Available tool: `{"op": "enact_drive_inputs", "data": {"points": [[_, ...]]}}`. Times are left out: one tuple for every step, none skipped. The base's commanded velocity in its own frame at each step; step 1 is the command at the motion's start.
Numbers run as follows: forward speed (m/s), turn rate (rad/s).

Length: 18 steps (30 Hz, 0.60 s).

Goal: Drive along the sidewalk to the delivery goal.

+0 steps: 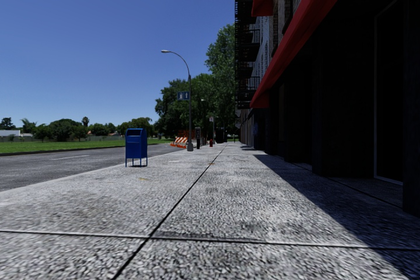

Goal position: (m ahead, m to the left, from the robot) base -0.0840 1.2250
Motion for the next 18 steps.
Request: {"op": "enact_drive_inputs", "data": {"points": [[0.0,0.0],[0.0,0.0],[0.0,0.0],[0.0,0.0],[0.0,0.0],[0.0,0.0],[0.0,0.0],[0.0,0.0],[0.0,0.03],[0.0,0.09],[0.0,0.09],[0.0,0.15],[0.0,0.16],[0.0,0.17],[0.0,0.17],[0.0,0.17],[0.0,0.17],[0.0,0.17]]}}
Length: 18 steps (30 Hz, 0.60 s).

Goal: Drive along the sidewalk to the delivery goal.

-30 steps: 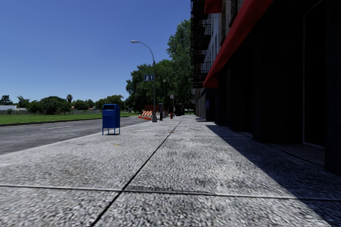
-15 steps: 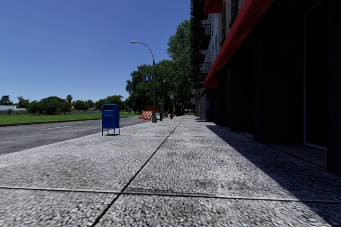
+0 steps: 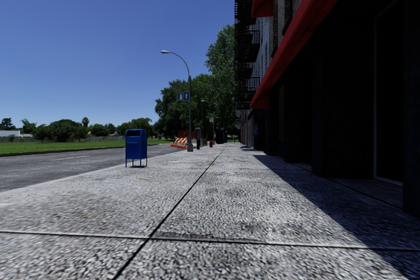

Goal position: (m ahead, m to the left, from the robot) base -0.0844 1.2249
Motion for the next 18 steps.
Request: {"op": "enact_drive_inputs", "data": {"points": [[0.0,0.17],[0.0,0.17],[0.0,0.17],[0.0,0.17],[0.05,0.17],[0.09,0.17],[0.09,0.17],[0.1,0.17],[0.11,0.17],[0.13,0.17],[0.14,0.17],[0.14,0.17],[0.14,0.17],[0.14,0.17],[0.14,0.19],[0.15,0.24],[0.16,0.27],[0.16,0.27]]}}
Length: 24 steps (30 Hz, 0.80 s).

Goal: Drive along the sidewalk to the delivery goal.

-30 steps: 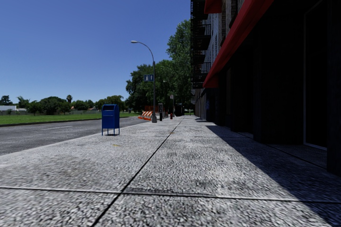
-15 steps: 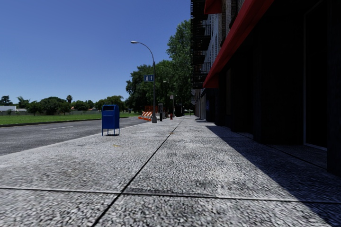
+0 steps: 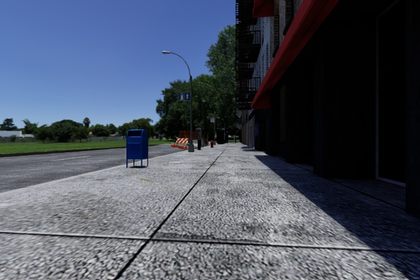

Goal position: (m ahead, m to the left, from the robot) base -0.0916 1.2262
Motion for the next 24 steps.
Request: {"op": "enact_drive_inputs", "data": {"points": [[0.17,0.3],[0.18,0.34],[0.19,0.35],[0.2,0.36],[0.2,0.36],[0.21,0.36],[0.21,0.36],[0.21,0.37],[0.22,0.37],[0.22,0.38],[0.22,0.39],[0.22,0.41],[0.22,0.41],[0.22,0.42],[0.22,0.45],[0.22,0.48],[0.22,0.5],[0.22,0.5],[0.22,0.52],[0.22,0.55],[0.22,0.58],[0.24,0.58],[0.25,0.59],[0.26,0.59]]}}
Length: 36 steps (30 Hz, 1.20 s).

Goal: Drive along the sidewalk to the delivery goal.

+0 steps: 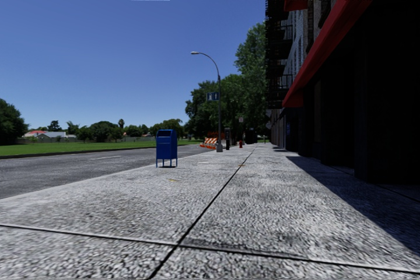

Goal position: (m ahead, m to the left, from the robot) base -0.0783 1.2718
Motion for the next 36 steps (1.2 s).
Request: {"op": "enact_drive_inputs", "data": {"points": [[0.29,0.59],[0.34,0.59],[0.44,0.59],[0.52,0.59],[0.58,0.59],[0.59,0.59],[0.6,0.59],[0.6,0.59],[0.6,0.59],[0.6,0.59],[0.6,0.59],[0.6,0.59],[0.6,0.59],[0.6,0.59],[0.6,0.59],[0.6,0.59],[0.6,0.59],[0.6,0.56],[0.58,0.41],[0.48,0.2],[0.37,0.06],[0.37,0.06],[0.32,0.01],[0.23,0.0],[0.19,0.0],[0.17,0.0],[0.03,0.0],[0.0,0.0],[0.0,0.0],[0.0,0.0],[0.0,0.0],[0.0,0.0],[0.0,0.0],[0.0,0.0],[0.0,0.0],[0.0,0.0]]}}
